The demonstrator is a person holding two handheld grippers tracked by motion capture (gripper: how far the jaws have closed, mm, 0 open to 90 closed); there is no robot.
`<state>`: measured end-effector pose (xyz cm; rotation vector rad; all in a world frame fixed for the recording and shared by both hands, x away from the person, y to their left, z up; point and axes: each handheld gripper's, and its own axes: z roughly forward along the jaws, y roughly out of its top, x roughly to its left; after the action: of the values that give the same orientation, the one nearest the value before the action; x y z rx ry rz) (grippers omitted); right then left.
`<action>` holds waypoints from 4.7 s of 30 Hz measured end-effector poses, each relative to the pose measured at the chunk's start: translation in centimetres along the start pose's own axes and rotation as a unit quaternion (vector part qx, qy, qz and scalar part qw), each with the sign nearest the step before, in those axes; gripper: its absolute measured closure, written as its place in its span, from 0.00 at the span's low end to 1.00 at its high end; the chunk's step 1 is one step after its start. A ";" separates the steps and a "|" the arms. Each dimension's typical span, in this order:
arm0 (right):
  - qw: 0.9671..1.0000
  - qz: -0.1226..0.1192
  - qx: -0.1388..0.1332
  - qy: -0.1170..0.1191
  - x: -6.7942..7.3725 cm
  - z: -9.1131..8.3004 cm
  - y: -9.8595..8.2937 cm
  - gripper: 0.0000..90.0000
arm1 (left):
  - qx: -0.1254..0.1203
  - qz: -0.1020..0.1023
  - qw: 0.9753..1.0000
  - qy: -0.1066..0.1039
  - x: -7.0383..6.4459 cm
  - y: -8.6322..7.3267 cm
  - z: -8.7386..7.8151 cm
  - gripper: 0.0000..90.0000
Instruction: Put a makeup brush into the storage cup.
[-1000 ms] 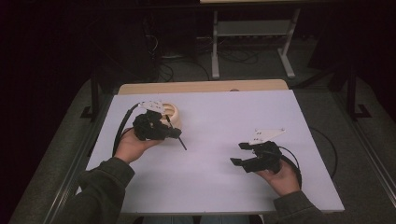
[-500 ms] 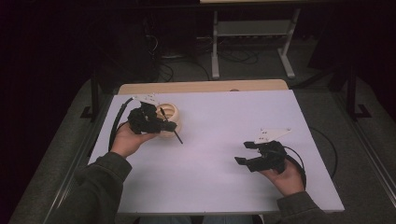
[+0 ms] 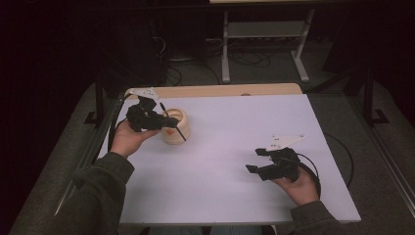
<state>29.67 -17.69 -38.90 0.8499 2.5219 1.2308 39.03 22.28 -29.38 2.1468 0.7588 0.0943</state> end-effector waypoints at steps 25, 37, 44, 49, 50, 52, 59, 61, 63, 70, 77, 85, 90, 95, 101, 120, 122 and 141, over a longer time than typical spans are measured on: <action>1.000 0.002 0.008 0.012 -0.5 0.7 -0.2 0.32 | -0.031 -0.047 0.997 0.048 3.0 1.0 -1.3 0.95; 1.000 0.006 0.000 0.007 -0.5 0.0 -0.2 0.31 | -0.044 -0.066 0.994 0.070 3.9 1.3 -1.8 0.95; 1.000 0.003 -0.002 0.006 -0.7 -0.1 -0.2 0.31 | -0.046 -0.080 0.992 0.082 4.8 1.3 -1.6 0.95; 1.000 0.004 -0.005 0.005 -0.7 -0.2 -0.2 0.31 | -0.051 -0.088 0.991 0.089 5.2 1.3 -1.4 0.95; 1.000 0.005 -0.005 0.005 -0.7 -0.2 -0.2 0.31 | -0.051 -0.088 0.991 0.092 5.2 1.3 -1.4 0.95; 1.000 0.007 -0.005 0.005 -0.7 -0.3 -0.2 0.31 | -0.052 -0.089 0.990 0.094 5.3 1.4 -1.3 0.95; 1.000 0.003 -0.007 0.005 -0.8 -0.3 -0.1 0.31 | -0.050 -0.096 0.988 0.106 5.6 1.5 -1.2 0.94; 1.000 0.003 -0.009 0.005 -0.8 -0.3 -0.1 0.31 | -0.049 -0.097 0.988 0.108 5.7 1.4 -1.1 0.94; 1.000 0.003 -0.008 0.006 -0.8 -0.3 -0.1 0.31 | -0.050 -0.099 0.988 0.109 5.7 1.5 -1.0 0.94; 1.000 0.003 -0.008 0.007 -0.8 -0.3 -0.1 0.31 | -0.042 -0.100 0.988 0.114 5.9 1.4 -0.3 0.94; 1.000 0.005 -0.008 0.007 -0.7 -0.4 -0.1 0.32 | -0.036 -0.100 0.988 0.113 5.8 1.4 0.2 0.94; 1.000 0.001 -0.006 0.009 -0.6 -0.3 0.0 0.31 | -0.020 -0.097 0.988 0.117 5.7 1.0 1.2 0.94; 1.000 0.001 -0.004 0.009 -0.5 -0.2 0.0 0.31 | -0.017 -0.104 0.988 0.116 5.9 0.4 1.6 0.94; 1.000 0.000 -0.002 0.010 -0.5 -0.2 0.0 0.31 | -0.019 -0.108 0.988 0.111 5.9 0.2 2.0 0.94; 1.000 0.000 -0.002 0.009 -0.4 -0.1 0.0 0.31 | -0.006 -0.105 0.989 0.109 5.8 -0.2 2.5 0.94; 1.000 0.002 -0.009 0.007 -0.7 -0.4 0.0 0.31 | 0.004 -0.088 0.990 0.106 5.0 -1.1 3.0 0.94; 1.000 0.002 -0.010 0.007 -0.7 -0.5 0.0 0.31 | 0.003 -0.090 0.990 0.107 4.9 -1.2 3.0 0.94; 1.000 0.006 -0.008 0.007 -0.9 -0.4 -0.1 0.31 | -0.006 -0.077 0.990 0.118 4.2 -1.9 1.4 0.70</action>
<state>30.18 -18.47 -38.78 0.8573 2.5167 1.2636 42.00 24.45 -32.48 2.0805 1.0557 0.2755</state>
